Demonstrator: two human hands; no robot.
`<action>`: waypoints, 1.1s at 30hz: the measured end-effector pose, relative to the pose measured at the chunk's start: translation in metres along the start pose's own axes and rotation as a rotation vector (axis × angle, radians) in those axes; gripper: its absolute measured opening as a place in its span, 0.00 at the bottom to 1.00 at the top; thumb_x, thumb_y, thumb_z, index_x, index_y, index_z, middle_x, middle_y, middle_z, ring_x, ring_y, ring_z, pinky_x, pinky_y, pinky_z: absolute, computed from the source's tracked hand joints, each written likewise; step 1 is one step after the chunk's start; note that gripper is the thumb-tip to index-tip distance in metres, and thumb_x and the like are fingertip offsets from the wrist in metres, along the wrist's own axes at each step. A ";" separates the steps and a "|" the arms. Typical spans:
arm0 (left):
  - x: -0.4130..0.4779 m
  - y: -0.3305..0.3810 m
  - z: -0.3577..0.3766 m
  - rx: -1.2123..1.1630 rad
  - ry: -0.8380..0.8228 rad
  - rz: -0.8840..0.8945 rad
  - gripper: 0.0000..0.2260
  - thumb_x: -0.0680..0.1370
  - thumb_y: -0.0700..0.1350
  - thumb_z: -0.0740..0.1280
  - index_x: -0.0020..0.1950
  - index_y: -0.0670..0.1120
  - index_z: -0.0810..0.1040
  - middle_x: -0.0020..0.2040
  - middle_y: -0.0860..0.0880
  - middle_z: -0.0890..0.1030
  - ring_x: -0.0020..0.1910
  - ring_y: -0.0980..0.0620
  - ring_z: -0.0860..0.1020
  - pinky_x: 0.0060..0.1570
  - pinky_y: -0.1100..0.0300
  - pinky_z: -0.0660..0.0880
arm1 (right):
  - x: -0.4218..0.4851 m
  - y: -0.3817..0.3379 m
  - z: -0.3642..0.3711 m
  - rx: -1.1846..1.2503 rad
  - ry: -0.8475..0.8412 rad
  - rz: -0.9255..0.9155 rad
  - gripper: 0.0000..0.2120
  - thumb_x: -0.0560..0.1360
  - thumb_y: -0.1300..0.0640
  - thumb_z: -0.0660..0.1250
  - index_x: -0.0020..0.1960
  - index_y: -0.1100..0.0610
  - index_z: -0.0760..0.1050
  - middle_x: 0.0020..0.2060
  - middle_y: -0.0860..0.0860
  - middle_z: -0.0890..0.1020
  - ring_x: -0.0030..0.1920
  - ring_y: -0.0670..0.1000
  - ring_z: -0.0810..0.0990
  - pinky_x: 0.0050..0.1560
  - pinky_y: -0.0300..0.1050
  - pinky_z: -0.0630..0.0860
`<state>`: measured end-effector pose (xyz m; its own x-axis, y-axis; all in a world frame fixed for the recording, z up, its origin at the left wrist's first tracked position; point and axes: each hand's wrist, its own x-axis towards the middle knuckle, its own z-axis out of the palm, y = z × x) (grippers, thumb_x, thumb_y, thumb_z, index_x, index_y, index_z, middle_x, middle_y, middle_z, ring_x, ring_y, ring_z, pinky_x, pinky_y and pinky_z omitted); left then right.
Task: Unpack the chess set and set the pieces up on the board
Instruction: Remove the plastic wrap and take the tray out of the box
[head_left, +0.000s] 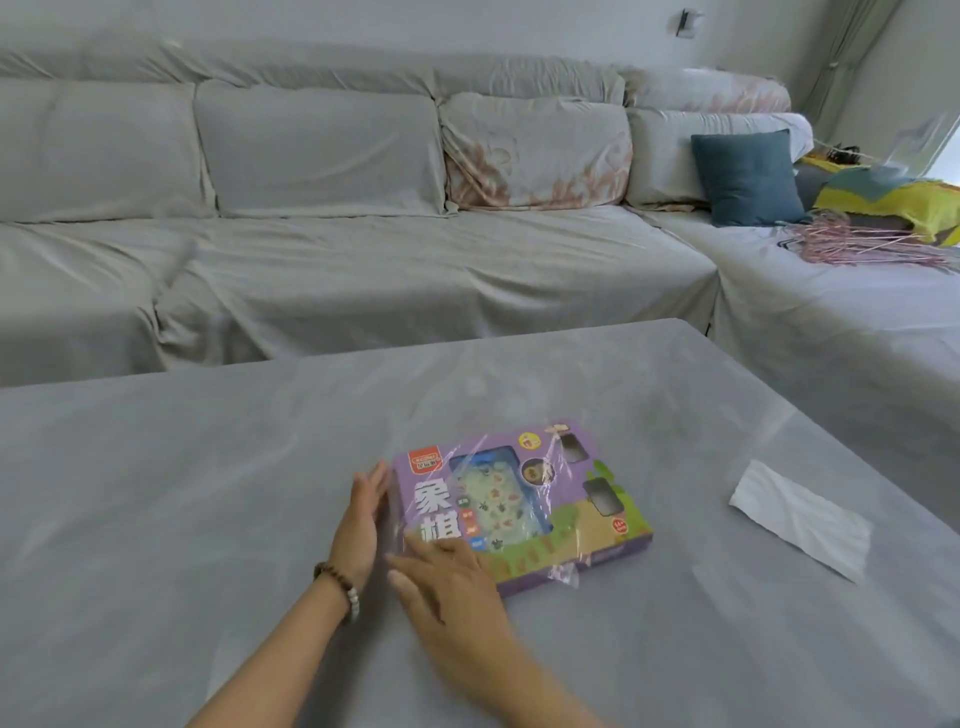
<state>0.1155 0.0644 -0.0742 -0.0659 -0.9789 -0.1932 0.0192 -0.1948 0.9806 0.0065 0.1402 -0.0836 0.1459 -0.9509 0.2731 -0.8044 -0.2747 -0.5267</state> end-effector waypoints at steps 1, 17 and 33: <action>-0.011 0.003 -0.006 -0.001 -0.002 -0.009 0.24 0.81 0.57 0.43 0.70 0.49 0.65 0.66 0.55 0.69 0.66 0.56 0.67 0.69 0.58 0.58 | -0.002 0.001 -0.012 0.175 -0.050 0.020 0.28 0.76 0.34 0.45 0.56 0.46 0.79 0.56 0.41 0.80 0.57 0.43 0.72 0.61 0.42 0.68; -0.075 -0.021 -0.047 0.058 0.226 -0.038 0.19 0.80 0.45 0.59 0.71 0.44 0.65 0.66 0.44 0.73 0.60 0.45 0.75 0.61 0.52 0.71 | -0.025 0.057 -0.091 0.777 0.156 0.791 0.08 0.79 0.54 0.59 0.49 0.59 0.72 0.38 0.52 0.76 0.36 0.49 0.73 0.35 0.40 0.73; -0.112 0.001 -0.205 -0.589 0.635 -0.011 0.15 0.79 0.36 0.60 0.66 0.41 0.71 0.52 0.47 0.78 0.33 0.52 0.81 0.22 0.69 0.72 | 0.026 -0.028 -0.093 1.052 0.101 0.648 0.12 0.80 0.53 0.57 0.44 0.56 0.76 0.37 0.53 0.82 0.38 0.49 0.80 0.37 0.44 0.81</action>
<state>0.3278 0.1618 -0.0584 0.4973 -0.7909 -0.3565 0.5475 -0.0326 0.8362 -0.0204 0.1359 0.0128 -0.1885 -0.9516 -0.2426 0.1481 0.2167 -0.9649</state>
